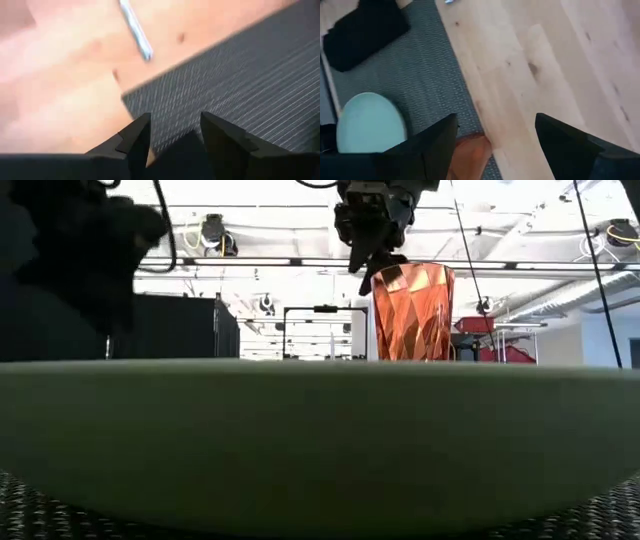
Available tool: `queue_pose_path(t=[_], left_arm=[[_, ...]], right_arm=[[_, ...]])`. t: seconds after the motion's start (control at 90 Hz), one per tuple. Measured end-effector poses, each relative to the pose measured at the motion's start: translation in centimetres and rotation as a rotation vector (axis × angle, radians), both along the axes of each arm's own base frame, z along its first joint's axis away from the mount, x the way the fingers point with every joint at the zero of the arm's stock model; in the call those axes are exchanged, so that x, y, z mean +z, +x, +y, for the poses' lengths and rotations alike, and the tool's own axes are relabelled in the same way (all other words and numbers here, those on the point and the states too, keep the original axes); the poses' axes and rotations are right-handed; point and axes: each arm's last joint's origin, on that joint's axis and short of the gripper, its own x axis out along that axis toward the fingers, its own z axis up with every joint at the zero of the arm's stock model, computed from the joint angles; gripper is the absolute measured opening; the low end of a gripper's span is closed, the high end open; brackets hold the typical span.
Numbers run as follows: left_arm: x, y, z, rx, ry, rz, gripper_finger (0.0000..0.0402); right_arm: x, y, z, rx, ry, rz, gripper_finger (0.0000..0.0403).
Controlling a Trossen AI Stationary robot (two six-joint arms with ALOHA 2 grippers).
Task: Set table place
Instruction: Put the blue fork on top of the black napkin
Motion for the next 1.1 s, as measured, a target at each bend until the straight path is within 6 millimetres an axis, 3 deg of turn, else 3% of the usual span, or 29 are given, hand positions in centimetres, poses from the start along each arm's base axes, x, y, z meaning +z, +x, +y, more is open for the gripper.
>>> queue_pose_path(t=[0.278, 0.444, 0.544, 0.744, 0.911, 1.1], left_arm=[[2.8, -1.0, 4.1, 0.166, 0.198, -0.179, 0.0157], [3.4, 0.2, 7.6, 0.189, 0.130, -0.223, 0.0157], [3.6, 1.4, 10.2, 0.226, 0.081, -0.305, 0.0157], [1.3, 2.5, 13.7, 0.289, -0.118, -0.226, 0.0157], [-1.0, 3.7, 14.4, 0.273, -0.218, -0.134, 0.0157], [-2.4, 4.3, 14.9, 0.248, -0.228, -0.067, 0.0157]], right_arm=[[-0.2, -1.3, -1.4, 0.064, -0.062, 0.065, 0.0254], [-0.4, -2.9, -4.2, 0.106, -0.263, 0.178, 0.0254], [-0.4, -3.9, -6.7, 0.090, -0.298, 0.172, 0.0254], [-1.2, -6.2, -11.4, 0.133, -0.182, 0.043, 0.0254], [-2.6, -7.4, -15.1, 0.094, -0.024, -0.178, 0.0254], [-4.7, -6.8, -17.1, -0.019, 0.027, -0.214, 0.0254]])
